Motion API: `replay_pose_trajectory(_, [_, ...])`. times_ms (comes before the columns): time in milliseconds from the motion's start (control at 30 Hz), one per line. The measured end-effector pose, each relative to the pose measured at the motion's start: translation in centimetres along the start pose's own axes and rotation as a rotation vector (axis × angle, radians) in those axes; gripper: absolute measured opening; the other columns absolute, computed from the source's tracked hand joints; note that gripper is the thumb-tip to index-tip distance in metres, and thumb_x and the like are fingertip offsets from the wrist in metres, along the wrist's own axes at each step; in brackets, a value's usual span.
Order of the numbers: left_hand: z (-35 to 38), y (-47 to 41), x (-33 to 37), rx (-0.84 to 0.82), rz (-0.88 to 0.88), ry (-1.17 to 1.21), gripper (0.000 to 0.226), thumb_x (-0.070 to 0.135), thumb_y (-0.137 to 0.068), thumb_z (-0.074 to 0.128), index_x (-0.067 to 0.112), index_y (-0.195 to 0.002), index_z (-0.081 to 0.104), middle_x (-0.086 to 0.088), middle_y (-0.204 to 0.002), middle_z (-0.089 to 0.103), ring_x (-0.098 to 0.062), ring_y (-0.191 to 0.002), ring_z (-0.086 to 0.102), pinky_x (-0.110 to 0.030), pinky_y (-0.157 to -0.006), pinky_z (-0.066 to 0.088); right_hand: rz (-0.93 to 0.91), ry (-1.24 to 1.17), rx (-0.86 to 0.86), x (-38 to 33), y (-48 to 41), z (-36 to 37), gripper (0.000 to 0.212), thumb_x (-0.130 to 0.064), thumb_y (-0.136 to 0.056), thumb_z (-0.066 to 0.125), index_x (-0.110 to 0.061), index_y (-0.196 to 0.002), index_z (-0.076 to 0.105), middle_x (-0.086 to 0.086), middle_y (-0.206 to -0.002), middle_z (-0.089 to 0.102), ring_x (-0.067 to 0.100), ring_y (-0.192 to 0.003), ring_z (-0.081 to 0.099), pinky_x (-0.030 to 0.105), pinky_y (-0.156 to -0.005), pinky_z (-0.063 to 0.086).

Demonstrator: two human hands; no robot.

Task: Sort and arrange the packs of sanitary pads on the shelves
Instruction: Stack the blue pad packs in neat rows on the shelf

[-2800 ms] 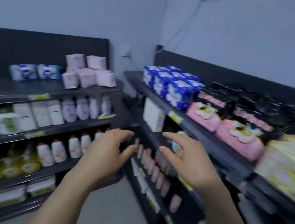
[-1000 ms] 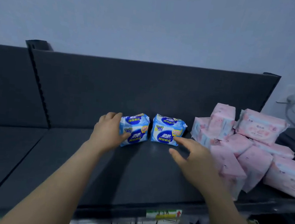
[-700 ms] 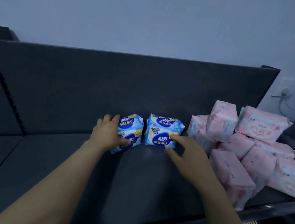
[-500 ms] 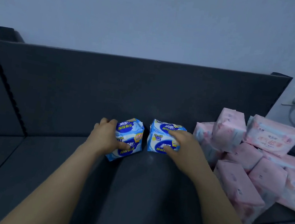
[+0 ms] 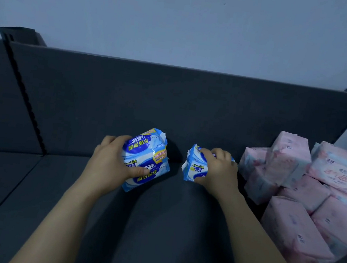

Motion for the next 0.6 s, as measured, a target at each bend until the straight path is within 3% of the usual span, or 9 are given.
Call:
replay_pose_trajectory(200, [-0.2,1.0,0.1,0.065,0.064,0.061,0.087,0.037,-0.058,0.091,0.03,-0.134,0.049,0.011,-0.119,0.039,-0.017,-0.117,0.042,-0.03,-0.089,0.039,0.058,-0.154,-0.044,-0.9,3.3,-2.6,0.08,-0.043,-0.065,0.078,-0.037,-0.136,0.044,-0.009,-0.123,0.043,0.018,-0.117,0.037,0.038,-0.097,0.037])
replay_pose_trajectory(400, [0.5,1.9,0.5,0.024,0.142,0.135,0.087,0.033,-0.057,0.092,0.03,-0.134,0.051,0.008,-0.124,0.042,-0.018,-0.12,0.043,-0.029,-0.094,0.039,0.033,-0.236,0.085,-2.3,8.9,-8.0,0.082,-0.045,-0.062,0.081,-0.035,-0.135,0.048,-0.011,-0.122,0.046,0.013,-0.112,0.038,0.037,-0.097,0.04])
replay_pose_trajectory(600, [0.7,4.7,3.6,-0.026,0.253,0.184,0.083,0.03,-0.059,0.092,0.032,-0.132,0.051,0.012,-0.12,0.04,-0.017,-0.118,0.045,-0.026,-0.091,0.037,0.059,-0.205,0.206,-2.4,14.8,-12.8,0.083,-0.042,-0.059,0.084,-0.034,-0.134,0.049,-0.012,-0.118,0.047,0.007,-0.106,0.035,0.025,-0.089,0.036])
Point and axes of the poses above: each hand's wrist, its own y-axis away from the middle knuckle, its own z-axis out of the palm, x = y × z, the point moved 3 cm from there along -y, towards the middle knuckle
